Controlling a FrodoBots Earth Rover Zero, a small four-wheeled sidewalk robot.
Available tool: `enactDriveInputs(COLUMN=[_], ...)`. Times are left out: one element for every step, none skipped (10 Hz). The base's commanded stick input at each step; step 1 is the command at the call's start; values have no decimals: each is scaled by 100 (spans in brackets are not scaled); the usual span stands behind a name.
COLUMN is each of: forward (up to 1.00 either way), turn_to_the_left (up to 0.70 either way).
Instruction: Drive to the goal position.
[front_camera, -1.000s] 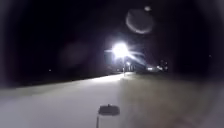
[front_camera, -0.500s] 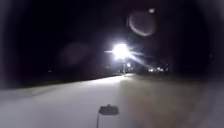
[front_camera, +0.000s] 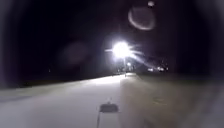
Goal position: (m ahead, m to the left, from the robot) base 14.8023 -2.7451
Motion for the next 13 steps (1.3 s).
enactDriveInputs(forward=[100, 100, 100, 100, 100, 100, 100, 100, 100, 100, 100, 100, 100], turn_to_the_left=[8, 0, 0, 0, 0, 0, 0, 0, 0, 0, 0, 0, 0])
